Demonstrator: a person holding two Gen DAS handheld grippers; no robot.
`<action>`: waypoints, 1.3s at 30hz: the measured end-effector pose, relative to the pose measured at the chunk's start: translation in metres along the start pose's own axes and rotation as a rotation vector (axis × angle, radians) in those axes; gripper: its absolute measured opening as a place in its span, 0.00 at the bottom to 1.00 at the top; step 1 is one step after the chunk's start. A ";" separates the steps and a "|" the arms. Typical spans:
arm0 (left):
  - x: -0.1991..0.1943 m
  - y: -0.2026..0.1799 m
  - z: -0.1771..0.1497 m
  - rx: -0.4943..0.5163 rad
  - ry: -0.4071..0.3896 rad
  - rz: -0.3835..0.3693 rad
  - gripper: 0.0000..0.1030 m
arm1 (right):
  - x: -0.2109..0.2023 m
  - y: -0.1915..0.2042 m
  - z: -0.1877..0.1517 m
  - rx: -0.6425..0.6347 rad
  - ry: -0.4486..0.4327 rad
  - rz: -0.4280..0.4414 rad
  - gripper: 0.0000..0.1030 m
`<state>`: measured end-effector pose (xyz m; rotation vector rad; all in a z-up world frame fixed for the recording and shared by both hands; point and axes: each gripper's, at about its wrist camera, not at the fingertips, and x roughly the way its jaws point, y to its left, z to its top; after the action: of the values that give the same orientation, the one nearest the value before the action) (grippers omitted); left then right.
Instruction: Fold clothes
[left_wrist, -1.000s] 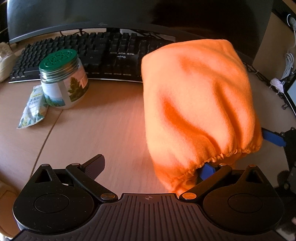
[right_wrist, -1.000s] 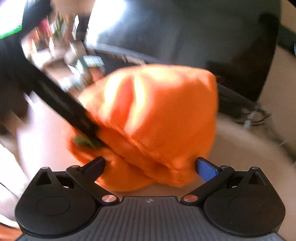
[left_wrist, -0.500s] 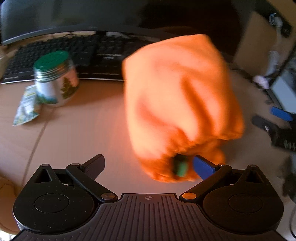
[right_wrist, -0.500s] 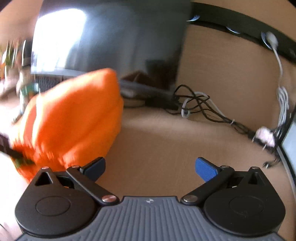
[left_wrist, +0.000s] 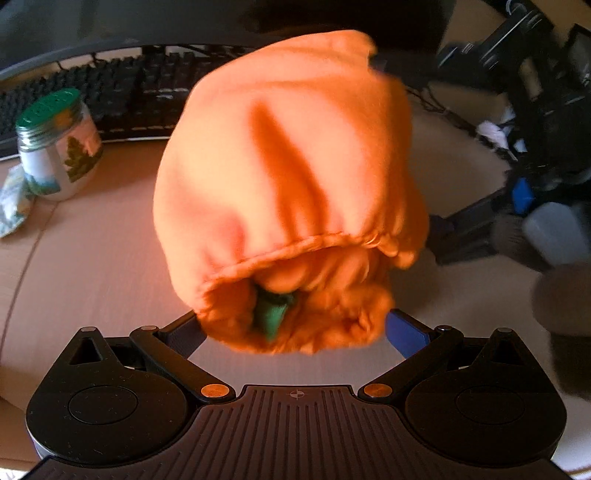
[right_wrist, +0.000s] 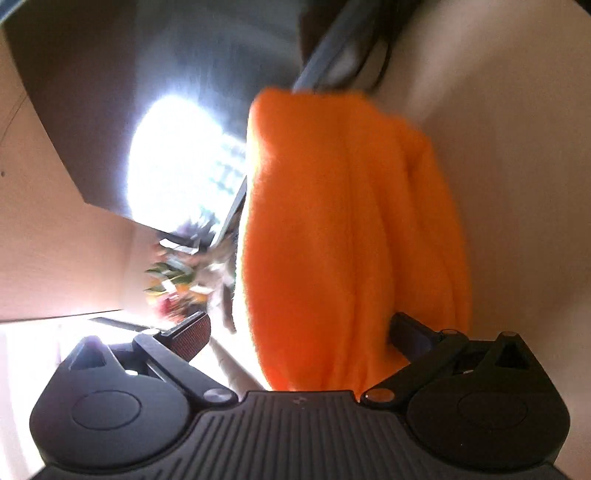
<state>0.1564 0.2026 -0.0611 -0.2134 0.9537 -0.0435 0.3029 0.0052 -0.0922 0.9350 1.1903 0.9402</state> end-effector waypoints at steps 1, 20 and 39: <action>0.001 0.000 0.001 -0.008 -0.007 0.000 1.00 | 0.001 0.002 -0.002 0.007 0.008 0.023 1.00; -0.044 -0.047 -0.045 -0.108 -0.082 0.021 1.00 | -0.104 0.023 -0.059 -0.394 -0.157 -0.457 1.00; -0.127 -0.131 -0.137 -0.265 -0.370 0.322 1.00 | -0.191 0.037 -0.194 -0.984 -0.400 -0.672 1.00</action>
<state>-0.0216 0.0693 -0.0092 -0.2976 0.6122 0.4083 0.0841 -0.1452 -0.0216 -0.0940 0.4974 0.6098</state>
